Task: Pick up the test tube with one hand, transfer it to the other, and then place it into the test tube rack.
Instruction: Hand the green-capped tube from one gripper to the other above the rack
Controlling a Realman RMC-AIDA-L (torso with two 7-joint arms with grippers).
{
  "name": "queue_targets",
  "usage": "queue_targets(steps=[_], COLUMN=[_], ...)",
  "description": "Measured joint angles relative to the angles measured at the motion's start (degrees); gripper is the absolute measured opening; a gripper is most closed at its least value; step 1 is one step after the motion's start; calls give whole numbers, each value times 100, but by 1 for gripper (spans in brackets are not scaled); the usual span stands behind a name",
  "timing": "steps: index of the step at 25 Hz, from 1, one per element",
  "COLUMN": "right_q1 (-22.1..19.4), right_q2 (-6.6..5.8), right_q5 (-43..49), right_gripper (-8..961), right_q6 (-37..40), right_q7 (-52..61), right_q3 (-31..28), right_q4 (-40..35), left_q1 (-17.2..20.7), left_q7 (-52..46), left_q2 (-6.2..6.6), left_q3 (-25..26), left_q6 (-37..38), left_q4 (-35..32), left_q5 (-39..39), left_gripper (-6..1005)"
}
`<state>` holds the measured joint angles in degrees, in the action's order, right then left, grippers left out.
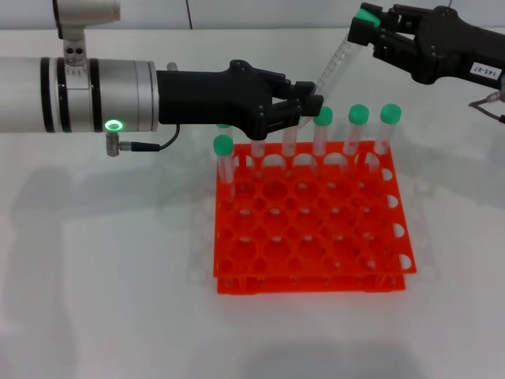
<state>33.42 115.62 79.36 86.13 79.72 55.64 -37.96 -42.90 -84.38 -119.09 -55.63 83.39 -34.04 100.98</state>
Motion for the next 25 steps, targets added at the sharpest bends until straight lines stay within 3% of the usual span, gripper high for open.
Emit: queue_targets(steps=[25], right_q1=[14], right_q2=[-12], right_q5=[-1], right_gripper=[280], right_q6=[-9], right_q7=[0], right_q3=[78], right_q4=[-45], left_q1=[-8], left_q7=[0], left_q2=[-9], left_q3=[-99], left_q6=[1], left_q4=[21], left_q5=[-3], left_gripper=[206])
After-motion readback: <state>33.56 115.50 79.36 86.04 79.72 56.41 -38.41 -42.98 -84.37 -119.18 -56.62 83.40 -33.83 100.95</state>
